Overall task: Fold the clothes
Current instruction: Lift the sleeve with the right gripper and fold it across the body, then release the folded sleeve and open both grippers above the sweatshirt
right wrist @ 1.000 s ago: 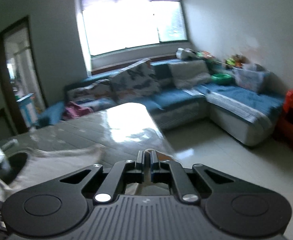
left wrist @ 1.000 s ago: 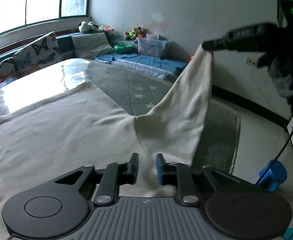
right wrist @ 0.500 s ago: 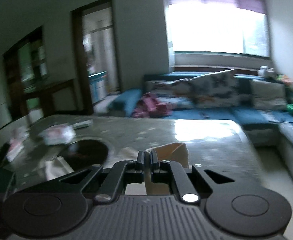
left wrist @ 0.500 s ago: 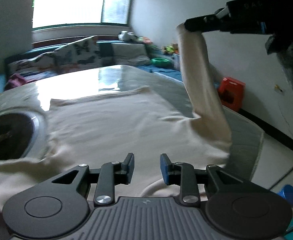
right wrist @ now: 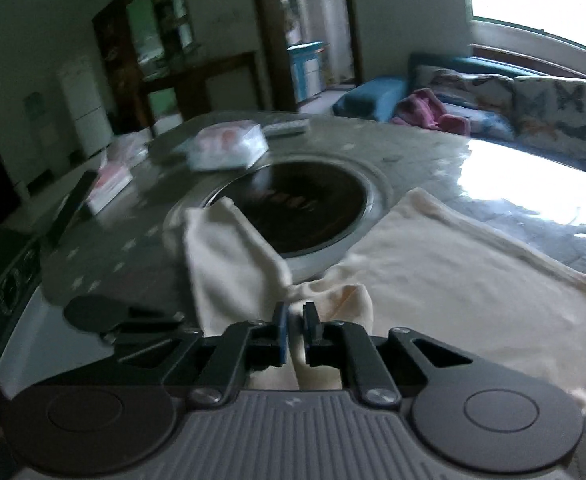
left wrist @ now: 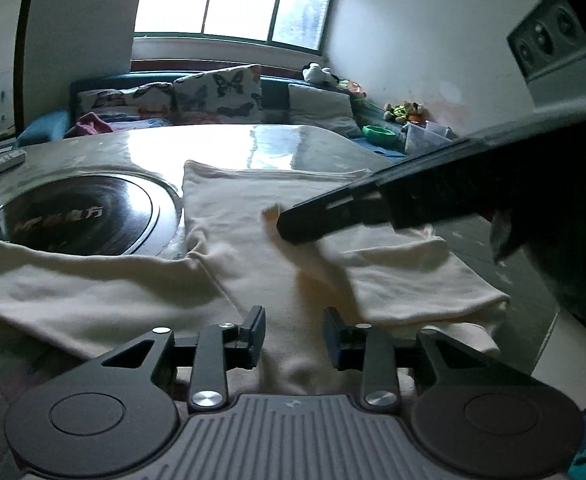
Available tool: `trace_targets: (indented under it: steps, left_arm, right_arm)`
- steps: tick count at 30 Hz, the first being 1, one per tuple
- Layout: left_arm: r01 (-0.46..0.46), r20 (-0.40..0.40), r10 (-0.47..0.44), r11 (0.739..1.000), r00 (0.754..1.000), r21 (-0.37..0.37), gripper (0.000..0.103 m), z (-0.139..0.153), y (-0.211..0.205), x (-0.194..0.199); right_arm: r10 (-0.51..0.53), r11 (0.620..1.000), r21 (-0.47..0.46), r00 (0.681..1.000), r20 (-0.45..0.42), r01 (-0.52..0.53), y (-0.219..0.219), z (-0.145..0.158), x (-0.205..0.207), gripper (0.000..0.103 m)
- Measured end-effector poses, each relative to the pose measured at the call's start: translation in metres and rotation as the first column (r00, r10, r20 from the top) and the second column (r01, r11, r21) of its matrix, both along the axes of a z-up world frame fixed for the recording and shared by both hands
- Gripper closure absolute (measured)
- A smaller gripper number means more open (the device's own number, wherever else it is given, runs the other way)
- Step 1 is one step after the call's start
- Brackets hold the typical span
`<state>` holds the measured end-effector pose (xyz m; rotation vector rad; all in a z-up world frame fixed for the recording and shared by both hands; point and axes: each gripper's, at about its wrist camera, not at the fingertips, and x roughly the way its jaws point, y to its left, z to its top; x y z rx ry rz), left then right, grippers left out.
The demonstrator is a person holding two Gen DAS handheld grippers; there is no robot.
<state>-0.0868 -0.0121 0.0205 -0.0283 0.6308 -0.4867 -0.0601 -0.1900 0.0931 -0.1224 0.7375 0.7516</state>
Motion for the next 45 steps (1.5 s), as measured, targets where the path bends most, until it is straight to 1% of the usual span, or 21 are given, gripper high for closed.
trace_targets:
  steps: [1, 4, 6, 9, 13, 16, 19, 23, 27, 30, 31, 32, 35, 39, 40, 43, 45]
  left_arm:
    - [-0.003, -0.001, 0.003, 1.0, 1.0, 0.001, 0.067, 0.0, 0.001, 0.0]
    - [-0.007, -0.004, 0.007, 1.0, 1.0, 0.002, 0.067, 0.001, 0.004, -0.001]
    - [-0.013, -0.003, 0.013, 1.0, 1.0, 0.002, 0.067, 0.003, 0.006, -0.002]
    - [-0.026, 0.008, 0.026, 1.0, 1.0, 0.004, 0.067, 0.008, 0.01, -0.006]
    - [-0.036, 0.037, 0.035, 0.999, 0.999, 0.009, 0.067, 0.019, 0.013, -0.005]
    - [-0.017, 0.044, 0.016, 1.0, 0.999, 0.015, 0.069, 0.023, 0.006, 0.0]
    - [0.018, 0.041, -0.019, 0.999, 0.999, 0.027, 0.069, 0.023, -0.006, 0.007]
    - [0.063, 0.032, -0.064, 0.997, 0.997, 0.043, 0.069, 0.017, -0.025, 0.015]
    - [0.075, 0.019, -0.076, 0.996, 0.997, 0.053, 0.07, 0.01, -0.037, 0.024]
    - [0.054, 0.009, -0.055, 0.994, 0.998, 0.094, 0.072, 0.003, -0.039, 0.029]
    - [0.042, 0.002, -0.042, 0.993, 0.999, 0.11, 0.076, 0.001, -0.037, 0.029]
    - [0.029, -0.008, -0.029, 0.992, 1.0, 0.122, 0.079, -0.001, -0.034, 0.028]
    - [0.01, -0.011, -0.009, 0.993, 1.0, 0.12, 0.081, 0.001, -0.019, 0.022]
    - [-0.03, 0.006, 0.029, 0.992, 1.0, 0.125, 0.081, 0.008, -0.006, 0.013]
    - [-0.029, 0.001, 0.029, 0.993, 1.0, 0.117, 0.081, 0.008, -0.004, 0.012]
    - [-0.035, -0.008, 0.037, 0.99, 0.999, 0.139, 0.083, 0.001, -0.005, 0.014]
    - [-0.052, -0.021, 0.056, 0.989, 0.998, 0.139, 0.083, -0.002, -0.003, 0.017]
  right_arm:
    - [-0.004, 1.0, 0.0, 1.0, 0.009, 0.004, -0.004, 0.003, -0.003, 0.087]
    - [-0.023, 1.0, -0.004, 0.999, 0.032, 0.023, -0.018, 0.01, -0.01, 0.087]
    - [-0.063, 0.997, -0.032, 0.997, 0.037, 0.064, -0.037, 0.009, -0.013, 0.087]
    - [-0.137, 0.986, -0.094, 0.99, 0.02, 0.138, -0.069, -0.005, -0.018, 0.087]
    - [-0.22, 0.964, -0.153, 0.975, -0.008, 0.217, -0.106, -0.028, -0.028, 0.087]
    - [-0.272, 0.953, -0.149, 0.962, -0.038, 0.263, -0.126, -0.039, -0.032, 0.087]
    - [-0.289, 0.95, -0.139, 0.956, -0.044, 0.28, -0.137, -0.04, -0.035, 0.087]
    - [-0.283, 0.953, -0.116, 0.959, -0.006, 0.281, -0.138, -0.033, -0.026, 0.087]
    - [-0.267, 0.958, -0.101, 0.964, 0.016, 0.267, -0.132, -0.034, -0.008, 0.087]
    - [-0.275, 0.955, -0.112, 0.961, 0.012, 0.275, -0.129, -0.041, 0.005, 0.087]
    - [-0.281, 0.953, -0.12, 0.96, 0.006, 0.28, -0.129, -0.044, 0.007, 0.088]
    - [-0.284, 0.951, -0.127, 0.959, 0.002, 0.282, -0.13, -0.047, 0.009, 0.088]
    - [-0.281, 0.953, -0.124, 0.96, -0.004, 0.278, -0.133, -0.048, 0.01, 0.088]
    - [-0.257, 0.957, -0.132, 0.966, 0.022, 0.257, -0.128, -0.041, 0.007, 0.088]
    - [-0.244, 0.96, -0.132, 0.969, 0.027, 0.245, -0.125, -0.04, 0.007, 0.087]
    - [-0.191, 0.972, -0.132, 0.981, 0.03, 0.194, -0.112, -0.037, 0.007, 0.087]
    - [-0.147, 0.98, -0.135, 0.989, 0.025, 0.149, -0.099, -0.038, 0.006, 0.087]
